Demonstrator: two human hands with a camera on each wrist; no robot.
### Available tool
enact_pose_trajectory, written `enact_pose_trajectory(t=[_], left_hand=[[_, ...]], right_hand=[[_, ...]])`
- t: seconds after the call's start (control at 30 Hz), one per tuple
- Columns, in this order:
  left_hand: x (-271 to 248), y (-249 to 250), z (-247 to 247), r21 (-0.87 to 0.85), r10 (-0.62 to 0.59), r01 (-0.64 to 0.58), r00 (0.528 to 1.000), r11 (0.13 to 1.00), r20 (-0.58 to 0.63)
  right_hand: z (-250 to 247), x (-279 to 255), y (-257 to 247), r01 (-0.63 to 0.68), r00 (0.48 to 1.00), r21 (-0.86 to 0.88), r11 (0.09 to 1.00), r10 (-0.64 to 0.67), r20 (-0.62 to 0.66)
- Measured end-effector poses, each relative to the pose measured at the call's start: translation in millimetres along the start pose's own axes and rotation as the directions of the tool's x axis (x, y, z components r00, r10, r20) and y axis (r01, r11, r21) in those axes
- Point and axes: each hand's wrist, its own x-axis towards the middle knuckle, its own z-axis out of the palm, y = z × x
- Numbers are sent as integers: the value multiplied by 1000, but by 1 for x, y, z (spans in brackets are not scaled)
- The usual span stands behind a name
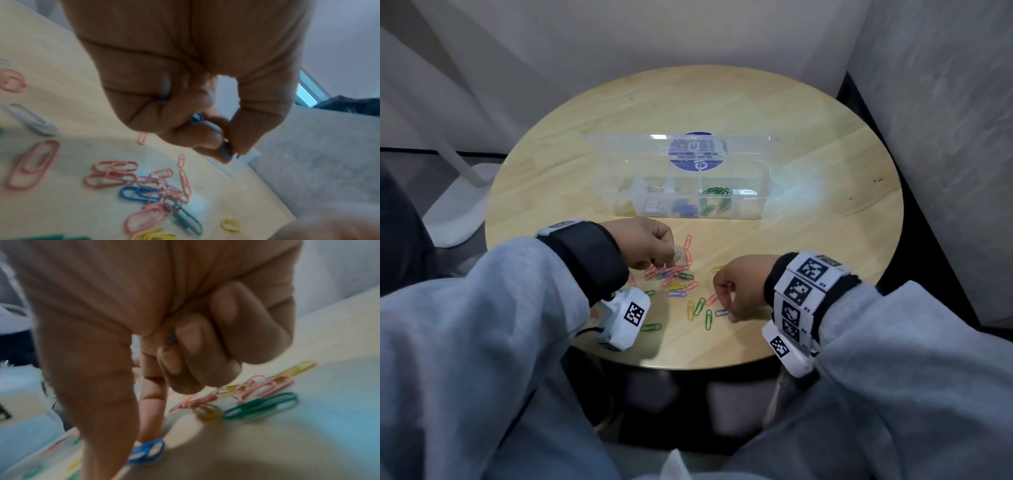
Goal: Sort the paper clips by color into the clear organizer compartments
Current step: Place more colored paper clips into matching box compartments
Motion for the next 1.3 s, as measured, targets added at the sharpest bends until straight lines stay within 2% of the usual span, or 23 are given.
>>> enact_pose_trajectory(t=[0.1,0.2,0.27,0.33,0.4,0.47,0.6,0.67,0.7,0.77,0.83,0.87,0.93,1.03,1.1,1.3], left_hand=[[-1,0,-1,-154,-16,15,1000,988,-6],[-3,1,0,-271,-30,35,999,962,20],[-4,0,0,-340,-23,30,999,940,23],[-4,-1,-3,-423,-13,27,999,906,35],[-4,-1,-4,-499,-11,38,998,866,58],[-5,0,-3,-577,-12,56,997,815,79],[-7,2,-4,-682,-18,55,998,730,61],[-8,4,-7,-697,-30,55,998,715,47],[-8,6,-7,-666,-49,59,998,744,34],[-6,9,-6,-476,-87,68,996,877,-16],[-6,13,-3,-71,-60,56,997,996,-53],[-6,14,0,165,-16,21,999,986,-35],[-9,15,9,498,65,-65,998,865,17],[-9,15,22,717,95,-106,994,689,56],[-6,12,26,781,104,-123,992,612,74],[1,4,30,847,136,-199,979,494,150]], right_hand=[[2,5,-3,25,999,-74,997,-22,37],[4,8,1,-16,1000,-53,998,17,18],[1,6,5,-39,999,39,998,39,8],[-8,3,11,-54,999,234,971,51,15],[-20,0,20,-62,997,413,909,71,-5],[-28,-3,28,-67,994,511,857,104,-43],[-34,-3,43,-67,985,812,579,167,-38],[-35,-2,47,-53,984,864,501,174,-40],[-35,-2,47,-38,984,881,472,171,-49],[-35,-1,47,-3,985,915,403,161,-68],[-35,-1,46,25,986,948,316,150,-76],[-36,-1,45,35,986,962,271,148,-78],[-38,-1,44,57,983,980,193,161,-89],[-40,-4,43,83,975,990,114,195,-104],[-41,-5,42,80,972,991,111,212,-102],[-46,-2,33,84,961,990,116,252,-111]])
